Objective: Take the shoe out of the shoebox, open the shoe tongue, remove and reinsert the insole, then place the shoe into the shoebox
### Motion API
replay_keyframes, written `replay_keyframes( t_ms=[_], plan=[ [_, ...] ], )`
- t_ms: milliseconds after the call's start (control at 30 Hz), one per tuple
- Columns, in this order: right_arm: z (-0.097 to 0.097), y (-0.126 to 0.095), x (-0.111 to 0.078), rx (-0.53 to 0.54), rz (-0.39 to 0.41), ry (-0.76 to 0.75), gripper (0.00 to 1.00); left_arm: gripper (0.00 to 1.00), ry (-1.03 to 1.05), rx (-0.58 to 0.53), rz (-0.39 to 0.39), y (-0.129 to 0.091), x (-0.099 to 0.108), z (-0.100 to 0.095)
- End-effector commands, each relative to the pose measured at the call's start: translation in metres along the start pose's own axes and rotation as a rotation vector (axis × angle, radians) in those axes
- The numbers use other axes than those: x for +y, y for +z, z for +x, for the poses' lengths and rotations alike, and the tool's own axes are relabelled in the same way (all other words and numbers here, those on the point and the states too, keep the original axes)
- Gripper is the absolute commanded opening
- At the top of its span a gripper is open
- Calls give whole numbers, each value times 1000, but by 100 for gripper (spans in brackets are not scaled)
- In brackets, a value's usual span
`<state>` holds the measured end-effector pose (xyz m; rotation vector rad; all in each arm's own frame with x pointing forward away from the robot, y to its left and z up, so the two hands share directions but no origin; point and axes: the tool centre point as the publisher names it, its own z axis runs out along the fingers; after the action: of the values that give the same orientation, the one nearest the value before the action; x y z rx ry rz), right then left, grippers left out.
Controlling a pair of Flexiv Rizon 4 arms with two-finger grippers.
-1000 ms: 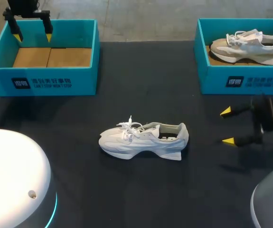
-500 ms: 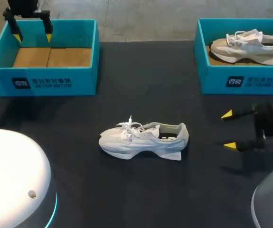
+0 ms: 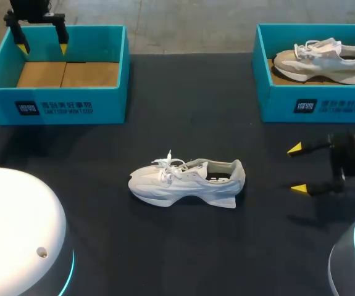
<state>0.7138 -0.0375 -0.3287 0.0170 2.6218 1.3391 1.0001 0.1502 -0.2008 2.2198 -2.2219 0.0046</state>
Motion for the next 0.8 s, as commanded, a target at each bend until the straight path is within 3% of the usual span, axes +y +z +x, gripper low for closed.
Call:
replay_keyframes(
  t_ms=[33, 433, 800],
  plan=[
    [0, 1, 1, -1, 4, 1, 100, 100, 0, -1, -1, 0, 0, 0],
    [-6, 10, -1, 8, 19, 9, 100, 100, 0, -1, -1, 0, 0, 0],
    [-17, 51, 1, -30, 35, 69, 100, 100, 0, -1, -1, 0, 0, 0]
  ],
)
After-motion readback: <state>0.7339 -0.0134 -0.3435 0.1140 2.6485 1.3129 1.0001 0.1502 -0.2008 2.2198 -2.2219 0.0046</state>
